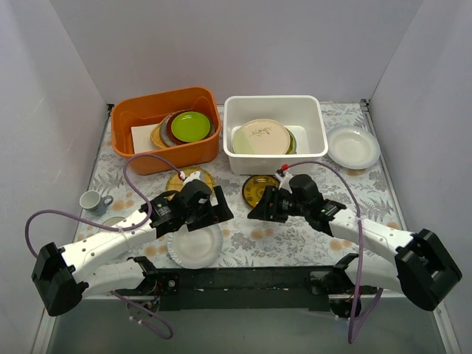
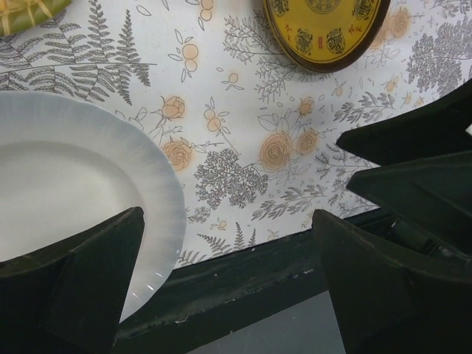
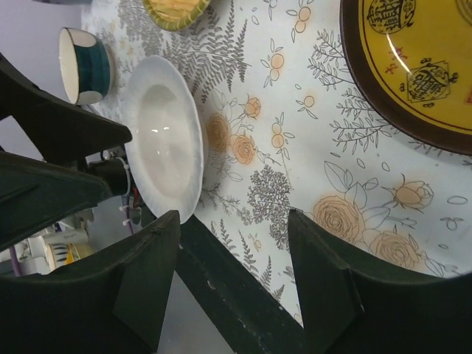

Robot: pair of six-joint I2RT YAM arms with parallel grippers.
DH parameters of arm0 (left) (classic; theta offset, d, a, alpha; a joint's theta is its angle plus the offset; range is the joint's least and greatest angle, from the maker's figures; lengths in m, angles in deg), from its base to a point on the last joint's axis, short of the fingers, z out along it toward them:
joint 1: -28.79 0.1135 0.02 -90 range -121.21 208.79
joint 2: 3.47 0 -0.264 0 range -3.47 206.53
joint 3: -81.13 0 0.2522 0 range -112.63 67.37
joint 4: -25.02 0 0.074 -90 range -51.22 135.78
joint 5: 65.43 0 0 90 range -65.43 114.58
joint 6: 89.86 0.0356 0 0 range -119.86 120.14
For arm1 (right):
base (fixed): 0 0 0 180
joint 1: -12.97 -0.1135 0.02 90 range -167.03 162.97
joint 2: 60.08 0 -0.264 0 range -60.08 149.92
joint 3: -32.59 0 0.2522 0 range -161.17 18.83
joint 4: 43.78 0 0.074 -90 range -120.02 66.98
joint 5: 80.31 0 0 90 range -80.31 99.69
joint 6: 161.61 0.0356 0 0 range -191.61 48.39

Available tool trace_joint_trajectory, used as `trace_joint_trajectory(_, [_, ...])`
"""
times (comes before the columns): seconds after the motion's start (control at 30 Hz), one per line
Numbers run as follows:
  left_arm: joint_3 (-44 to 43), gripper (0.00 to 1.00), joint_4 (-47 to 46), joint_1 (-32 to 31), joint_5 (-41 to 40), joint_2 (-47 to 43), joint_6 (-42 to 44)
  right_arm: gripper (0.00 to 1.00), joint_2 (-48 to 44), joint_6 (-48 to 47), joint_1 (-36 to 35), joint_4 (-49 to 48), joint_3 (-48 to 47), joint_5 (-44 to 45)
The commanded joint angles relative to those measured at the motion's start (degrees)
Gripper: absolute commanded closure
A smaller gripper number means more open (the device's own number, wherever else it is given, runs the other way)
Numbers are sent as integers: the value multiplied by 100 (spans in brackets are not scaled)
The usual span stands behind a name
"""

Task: Place the plates into the plastic bin on the countertop
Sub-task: Pick up the plate at the center of the board.

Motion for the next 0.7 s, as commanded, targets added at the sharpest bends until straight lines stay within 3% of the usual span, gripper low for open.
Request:
trace_joint_trajectory(0.0, [385,2,-300,653,934,-530,464,33,649,283,-331,-954,-363,284])
trace_joint_trajectory(0.13, [763,2,-589,1636,1838,-1058,665,33,1474,433,-595,-1534,-706,285])
trace_joint_trajectory(0.23, [887,2,-512,1963,2253,-1042,815,33,1966,572,-657,-1780,-935,337])
trace_joint_trajectory(0.37, [887,2,-485,1973,2288,-971,860,33,2486,977,-701,-2773,-935,399])
trace_joint_trajectory(0.67, [623,2,-160,2008,2148,-1138,1070,34,3656,1662,-1096,-3714,-1489,794])
